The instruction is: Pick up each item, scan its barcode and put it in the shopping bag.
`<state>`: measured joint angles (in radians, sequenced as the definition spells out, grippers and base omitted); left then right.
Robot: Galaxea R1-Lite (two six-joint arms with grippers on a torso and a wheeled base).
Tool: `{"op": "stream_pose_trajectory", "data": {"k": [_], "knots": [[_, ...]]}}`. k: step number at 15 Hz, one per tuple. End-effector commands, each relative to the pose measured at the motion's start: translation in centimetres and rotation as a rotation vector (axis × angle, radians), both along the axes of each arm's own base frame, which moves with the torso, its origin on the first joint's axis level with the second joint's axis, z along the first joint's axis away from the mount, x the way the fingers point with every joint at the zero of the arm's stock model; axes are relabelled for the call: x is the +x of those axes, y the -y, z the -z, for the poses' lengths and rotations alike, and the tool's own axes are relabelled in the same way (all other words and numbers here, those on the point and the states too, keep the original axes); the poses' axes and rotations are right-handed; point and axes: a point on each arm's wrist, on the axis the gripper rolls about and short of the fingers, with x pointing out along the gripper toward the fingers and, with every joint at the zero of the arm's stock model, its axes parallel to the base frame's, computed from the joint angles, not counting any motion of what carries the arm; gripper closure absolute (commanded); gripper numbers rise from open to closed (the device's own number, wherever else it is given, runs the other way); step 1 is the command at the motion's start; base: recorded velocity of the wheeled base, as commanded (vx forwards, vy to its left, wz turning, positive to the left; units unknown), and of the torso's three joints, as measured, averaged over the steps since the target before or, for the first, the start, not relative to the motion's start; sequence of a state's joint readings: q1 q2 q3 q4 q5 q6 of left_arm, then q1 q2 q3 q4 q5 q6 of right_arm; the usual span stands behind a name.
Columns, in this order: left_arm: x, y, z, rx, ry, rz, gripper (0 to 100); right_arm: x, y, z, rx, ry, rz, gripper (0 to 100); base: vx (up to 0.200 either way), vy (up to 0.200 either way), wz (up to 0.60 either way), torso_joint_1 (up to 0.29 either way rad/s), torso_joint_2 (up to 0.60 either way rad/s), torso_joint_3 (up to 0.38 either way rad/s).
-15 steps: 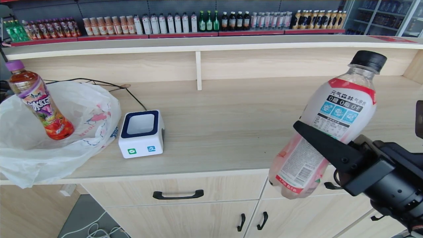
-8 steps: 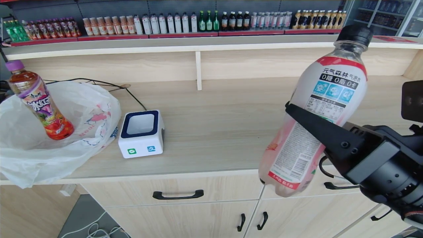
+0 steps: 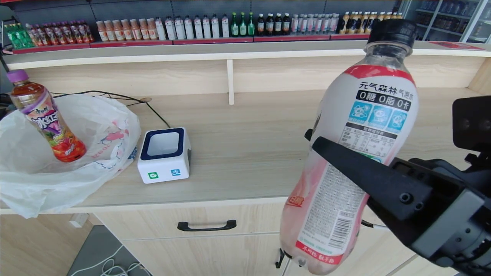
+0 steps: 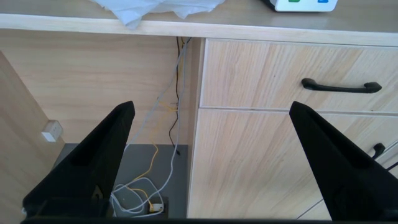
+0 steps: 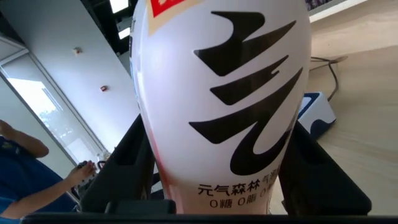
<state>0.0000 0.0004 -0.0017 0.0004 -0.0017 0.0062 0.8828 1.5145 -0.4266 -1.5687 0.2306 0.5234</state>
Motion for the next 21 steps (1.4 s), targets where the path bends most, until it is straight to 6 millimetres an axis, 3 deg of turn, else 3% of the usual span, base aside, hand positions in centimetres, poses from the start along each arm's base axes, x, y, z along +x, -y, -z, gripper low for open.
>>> {"op": "stream_pose_trajectory", "data": {"k": [1, 11, 21], "knots": [[0.0, 0.0, 0.0, 0.000, 0.001, 0.000, 0, -0.3, -0.6, -0.3, 0.011, 0.006, -0.029, 100, 0.000, 0.000, 0.00, 0.000, 0.00, 0.000], [0.0, 0.0, 0.0, 0.000, -0.001, 0.000, 0, 0.8, -2.4, -0.4, 0.014, 0.012, -0.036, 100, 0.000, 0.000, 0.00, 0.000, 0.00, 0.000], [0.0, 0.0, 0.0, 0.000, 0.001, 0.000, 0, 0.9, -2.6, -0.2, 0.006, 0.013, -0.033, 100, 0.000, 0.000, 0.00, 0.000, 0.00, 0.000]]}}
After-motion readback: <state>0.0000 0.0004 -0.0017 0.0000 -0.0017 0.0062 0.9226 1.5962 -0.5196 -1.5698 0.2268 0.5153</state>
